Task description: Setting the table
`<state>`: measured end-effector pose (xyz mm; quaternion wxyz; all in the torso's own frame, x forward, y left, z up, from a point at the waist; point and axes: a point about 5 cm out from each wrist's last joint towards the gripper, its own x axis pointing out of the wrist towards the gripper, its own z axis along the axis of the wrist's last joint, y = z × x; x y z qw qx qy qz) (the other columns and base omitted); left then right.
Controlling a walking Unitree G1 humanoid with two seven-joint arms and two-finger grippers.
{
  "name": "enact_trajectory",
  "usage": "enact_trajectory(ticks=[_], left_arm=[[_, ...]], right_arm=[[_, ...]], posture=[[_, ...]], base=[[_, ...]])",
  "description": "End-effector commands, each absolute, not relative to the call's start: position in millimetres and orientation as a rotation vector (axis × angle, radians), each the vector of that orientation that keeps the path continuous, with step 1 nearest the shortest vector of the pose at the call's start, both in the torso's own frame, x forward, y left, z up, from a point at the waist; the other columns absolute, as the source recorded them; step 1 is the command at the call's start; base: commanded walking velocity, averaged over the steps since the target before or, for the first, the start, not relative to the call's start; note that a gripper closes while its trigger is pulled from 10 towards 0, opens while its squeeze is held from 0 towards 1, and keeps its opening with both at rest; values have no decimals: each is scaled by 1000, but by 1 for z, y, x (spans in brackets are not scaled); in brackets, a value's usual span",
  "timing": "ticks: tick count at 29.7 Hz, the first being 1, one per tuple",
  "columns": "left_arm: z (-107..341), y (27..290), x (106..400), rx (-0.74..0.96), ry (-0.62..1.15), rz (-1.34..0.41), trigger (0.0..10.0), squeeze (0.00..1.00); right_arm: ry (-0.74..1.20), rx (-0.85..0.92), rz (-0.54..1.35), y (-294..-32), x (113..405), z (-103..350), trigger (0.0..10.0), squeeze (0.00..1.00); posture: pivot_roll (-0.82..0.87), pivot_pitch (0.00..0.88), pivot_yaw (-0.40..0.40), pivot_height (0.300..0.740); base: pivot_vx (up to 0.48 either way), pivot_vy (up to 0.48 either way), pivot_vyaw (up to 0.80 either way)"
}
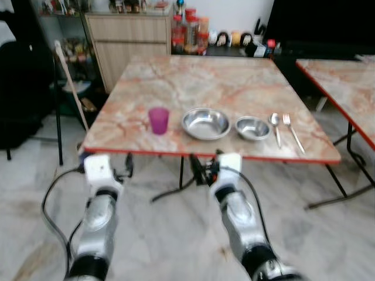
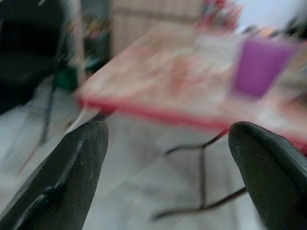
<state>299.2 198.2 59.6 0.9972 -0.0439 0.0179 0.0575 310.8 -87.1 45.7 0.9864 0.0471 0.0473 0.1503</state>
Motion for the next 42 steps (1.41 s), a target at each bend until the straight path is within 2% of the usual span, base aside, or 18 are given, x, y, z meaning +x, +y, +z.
enact_trajectory(ticks=[1,3,5,12,17,22,42], left_arm=[[49,189,296,-81,83,75,10000,0],[36,191,288,-80,137,74,10000,0],[34,191,287,-80,143,74,10000,0],[-18,196,253,-43,401,74,10000,0],[-23,194,249,-35,427,66,10000,0],[-26,192,248,-18,438,80,10000,0],[-27,189,249,-43,427,92,10000,0]], right_arm=[[168,82,240,-106,304,30,10000,0],[247,81,201,-119,294,14,10000,0],[258,79,196,-120,292,11,10000,0],[556,31,59,-159,245,-40,10000,0],[699,7,4,-174,219,-60,10000,0],[792,17,2,-177,199,-73,10000,0],[852,36,-12,-174,193,-78,10000,0]], posture=[[61,21,10,740],[59,20,16,740],[59,20,17,740],[65,19,16,740],[65,24,19,740],[64,27,25,740],[63,33,17,740]], base=[[0,0,0],[0,0,0],[0,0,0],[0,0,0],[0,0,0],[0,0,0],[331,0,-27]])
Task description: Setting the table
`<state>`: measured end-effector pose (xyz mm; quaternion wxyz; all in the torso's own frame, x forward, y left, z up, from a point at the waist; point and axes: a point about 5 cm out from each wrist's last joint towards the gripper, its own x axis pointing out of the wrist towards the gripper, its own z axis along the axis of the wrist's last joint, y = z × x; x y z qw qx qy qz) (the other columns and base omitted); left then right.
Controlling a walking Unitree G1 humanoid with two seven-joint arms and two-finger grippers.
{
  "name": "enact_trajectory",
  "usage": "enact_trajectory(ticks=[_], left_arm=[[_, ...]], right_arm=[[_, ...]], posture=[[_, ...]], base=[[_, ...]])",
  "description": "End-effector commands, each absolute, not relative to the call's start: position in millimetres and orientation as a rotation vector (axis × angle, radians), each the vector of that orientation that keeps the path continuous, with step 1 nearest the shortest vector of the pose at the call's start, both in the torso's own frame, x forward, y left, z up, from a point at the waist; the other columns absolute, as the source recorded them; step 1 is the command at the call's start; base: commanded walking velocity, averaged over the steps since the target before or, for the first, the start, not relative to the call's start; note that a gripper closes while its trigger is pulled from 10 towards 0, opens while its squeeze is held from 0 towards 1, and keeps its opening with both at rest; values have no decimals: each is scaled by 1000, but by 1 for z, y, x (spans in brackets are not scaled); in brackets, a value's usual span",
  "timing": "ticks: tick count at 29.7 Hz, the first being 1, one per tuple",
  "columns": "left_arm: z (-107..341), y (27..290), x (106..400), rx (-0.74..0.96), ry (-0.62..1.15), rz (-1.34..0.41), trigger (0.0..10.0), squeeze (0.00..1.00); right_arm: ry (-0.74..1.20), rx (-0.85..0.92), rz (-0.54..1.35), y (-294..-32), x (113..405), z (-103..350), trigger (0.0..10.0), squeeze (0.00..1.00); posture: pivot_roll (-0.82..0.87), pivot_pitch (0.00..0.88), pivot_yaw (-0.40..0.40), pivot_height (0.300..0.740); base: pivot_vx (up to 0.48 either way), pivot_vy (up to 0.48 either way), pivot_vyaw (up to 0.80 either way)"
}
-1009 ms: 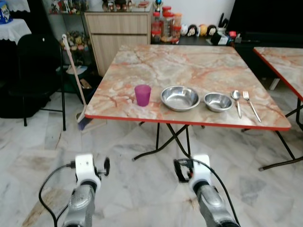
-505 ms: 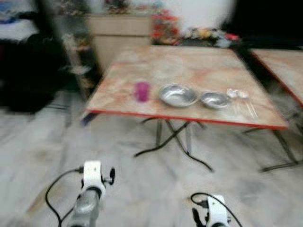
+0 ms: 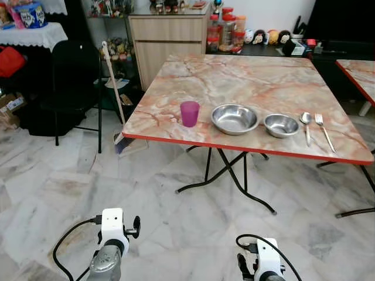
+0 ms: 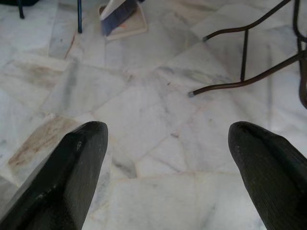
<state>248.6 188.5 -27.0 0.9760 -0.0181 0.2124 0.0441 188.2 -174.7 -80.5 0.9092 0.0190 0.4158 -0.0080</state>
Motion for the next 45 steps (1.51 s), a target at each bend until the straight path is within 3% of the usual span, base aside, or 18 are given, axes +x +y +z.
enact_trajectory(ticks=[1,14,37,45], left_arm=[[-27,189,248,-44,429,91,10000,0],[-46,193,225,-42,528,114,10000,0],[-44,194,223,-48,487,109,10000,0],[-42,202,212,-39,425,154,10000,0]], right_arm=[[852,36,-12,-174,193,-78,10000,0],[842,28,3,-175,193,-78,10000,0],[846,19,9,-174,194,-78,10000,0],[847,19,0,-176,193,-78,10000,0]], posture=[[63,33,17,740],[53,29,11,740],[69,38,-3,740],[73,35,1,740]], base=[[356,0,-531],[356,0,-163],[315,0,0],[0,0,0]])
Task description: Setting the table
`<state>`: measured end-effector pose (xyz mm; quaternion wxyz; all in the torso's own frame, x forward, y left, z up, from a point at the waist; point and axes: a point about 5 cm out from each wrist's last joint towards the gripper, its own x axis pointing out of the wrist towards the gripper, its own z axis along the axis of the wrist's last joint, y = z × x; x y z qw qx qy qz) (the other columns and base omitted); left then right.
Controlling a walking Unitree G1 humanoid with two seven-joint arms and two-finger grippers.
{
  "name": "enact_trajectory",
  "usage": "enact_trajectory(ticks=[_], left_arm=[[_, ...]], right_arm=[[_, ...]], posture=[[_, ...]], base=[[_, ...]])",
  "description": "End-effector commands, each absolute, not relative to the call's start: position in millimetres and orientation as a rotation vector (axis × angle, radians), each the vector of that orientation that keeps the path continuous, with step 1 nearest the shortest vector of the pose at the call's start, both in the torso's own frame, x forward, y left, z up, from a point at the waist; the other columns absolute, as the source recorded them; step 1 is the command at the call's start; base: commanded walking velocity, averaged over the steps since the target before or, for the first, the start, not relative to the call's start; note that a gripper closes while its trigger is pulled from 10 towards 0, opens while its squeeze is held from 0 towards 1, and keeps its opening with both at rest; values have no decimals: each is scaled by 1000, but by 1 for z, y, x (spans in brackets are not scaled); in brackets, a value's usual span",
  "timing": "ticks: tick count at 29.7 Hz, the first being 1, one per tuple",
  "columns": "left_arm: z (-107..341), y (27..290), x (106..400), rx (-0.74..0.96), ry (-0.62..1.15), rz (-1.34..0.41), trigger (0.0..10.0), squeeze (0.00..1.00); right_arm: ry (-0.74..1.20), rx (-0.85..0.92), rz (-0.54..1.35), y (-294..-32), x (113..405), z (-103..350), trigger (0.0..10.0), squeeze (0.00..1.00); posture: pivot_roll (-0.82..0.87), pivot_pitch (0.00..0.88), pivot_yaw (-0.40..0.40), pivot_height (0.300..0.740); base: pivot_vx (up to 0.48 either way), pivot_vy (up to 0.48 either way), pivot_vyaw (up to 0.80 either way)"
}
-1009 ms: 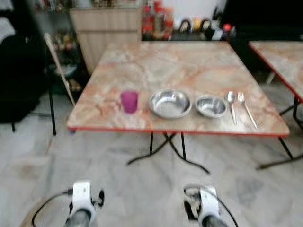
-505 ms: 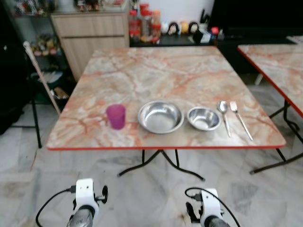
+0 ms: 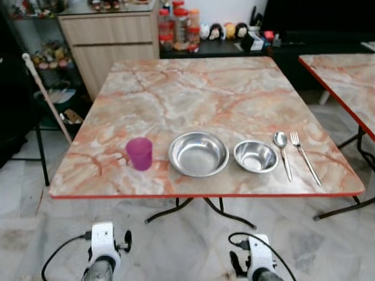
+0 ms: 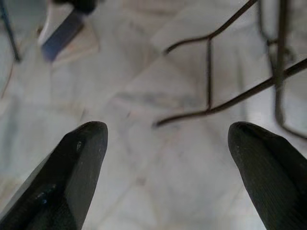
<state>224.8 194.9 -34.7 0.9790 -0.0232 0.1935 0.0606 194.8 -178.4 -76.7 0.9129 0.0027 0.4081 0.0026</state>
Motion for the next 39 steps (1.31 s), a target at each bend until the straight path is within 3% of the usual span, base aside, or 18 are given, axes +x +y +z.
enact_trajectory(ticks=[1,9,14,19,25,28,39], left_arm=[[-41,204,209,-36,409,165,10000,0],[10,231,208,-26,101,275,10000,0],[35,230,206,-13,3,280,10000,0],[51,224,198,-13,-31,261,10000,0],[70,216,208,-32,-63,231,10000,0],[77,210,233,-39,-79,212,10000,0],[84,200,256,-55,-85,167,10000,0]], right_arm=[[847,18,-1,-176,193,-78,10000,0],[849,10,7,-176,194,-77,10000,0],[849,11,15,-174,195,-77,10000,0],[848,12,18,-173,195,-77,10000,0],[850,11,19,-173,195,-77,10000,0],[850,12,19,-173,195,-77,10000,0],[842,24,2,-173,198,-76,10000,0]], posture=[[73,35,1,740],[115,46,-8,740],[122,39,-3,740],[119,34,2,740],[129,32,1,740],[127,29,-5,740],[108,38,-2,740]], base=[[0,0,0],[0,0,0],[0,0,0],[0,0,0],[0,0,0],[0,0,0],[0,-319,0]])
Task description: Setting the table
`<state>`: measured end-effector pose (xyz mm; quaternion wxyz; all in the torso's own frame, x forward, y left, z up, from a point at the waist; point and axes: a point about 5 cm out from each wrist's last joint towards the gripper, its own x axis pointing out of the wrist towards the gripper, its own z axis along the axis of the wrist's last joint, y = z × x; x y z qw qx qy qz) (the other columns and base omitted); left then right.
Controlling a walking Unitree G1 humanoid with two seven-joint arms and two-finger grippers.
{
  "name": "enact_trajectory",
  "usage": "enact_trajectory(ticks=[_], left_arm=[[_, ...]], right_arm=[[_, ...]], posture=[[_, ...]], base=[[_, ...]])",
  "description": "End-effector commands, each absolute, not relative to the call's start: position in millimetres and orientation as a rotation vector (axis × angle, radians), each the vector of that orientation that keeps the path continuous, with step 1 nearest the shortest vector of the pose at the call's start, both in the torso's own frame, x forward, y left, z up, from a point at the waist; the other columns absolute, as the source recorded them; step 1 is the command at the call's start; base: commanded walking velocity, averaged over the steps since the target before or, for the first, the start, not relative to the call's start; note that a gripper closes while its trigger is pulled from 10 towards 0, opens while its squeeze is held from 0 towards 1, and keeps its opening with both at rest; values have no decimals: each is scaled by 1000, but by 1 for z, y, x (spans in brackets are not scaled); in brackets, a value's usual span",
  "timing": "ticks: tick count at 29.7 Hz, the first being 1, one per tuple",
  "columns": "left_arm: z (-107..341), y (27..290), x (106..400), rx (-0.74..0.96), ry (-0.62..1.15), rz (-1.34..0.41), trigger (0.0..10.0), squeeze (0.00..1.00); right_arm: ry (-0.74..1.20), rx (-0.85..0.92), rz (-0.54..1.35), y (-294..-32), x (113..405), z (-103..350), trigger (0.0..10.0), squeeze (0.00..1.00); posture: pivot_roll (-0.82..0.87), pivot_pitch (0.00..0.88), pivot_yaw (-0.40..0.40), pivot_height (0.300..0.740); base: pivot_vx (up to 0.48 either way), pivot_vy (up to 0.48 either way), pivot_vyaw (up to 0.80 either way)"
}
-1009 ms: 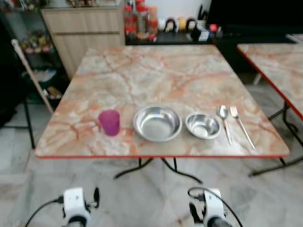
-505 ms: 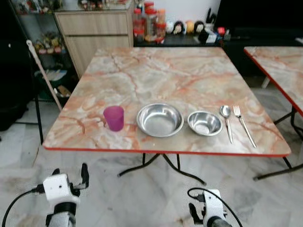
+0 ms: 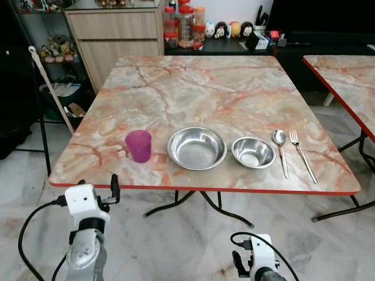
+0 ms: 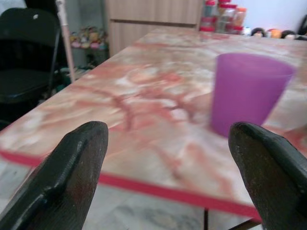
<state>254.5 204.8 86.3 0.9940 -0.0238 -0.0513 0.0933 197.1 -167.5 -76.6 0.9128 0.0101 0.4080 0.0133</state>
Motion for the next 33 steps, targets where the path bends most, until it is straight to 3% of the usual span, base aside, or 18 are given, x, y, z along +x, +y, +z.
enact_trajectory(ticks=[1,12,28,33], left_arm=[[85,199,258,-55,-88,160,10000,0],[85,197,261,-64,-87,156,10000,0],[95,198,279,-112,-83,127,10000,0],[97,198,283,-102,-92,116,10000,0]], right_arm=[[845,24,-3,-174,197,-76,10000,0],[854,15,9,-175,195,-78,10000,0],[853,13,23,-172,196,-77,10000,0],[852,13,24,-172,196,-77,10000,0]], posture=[[106,38,-2,740],[107,45,-11,740],[108,47,-17,740],[100,43,-14,740]], base=[[0,-386,0],[0,-413,0],[0,0,0],[385,0,0]])
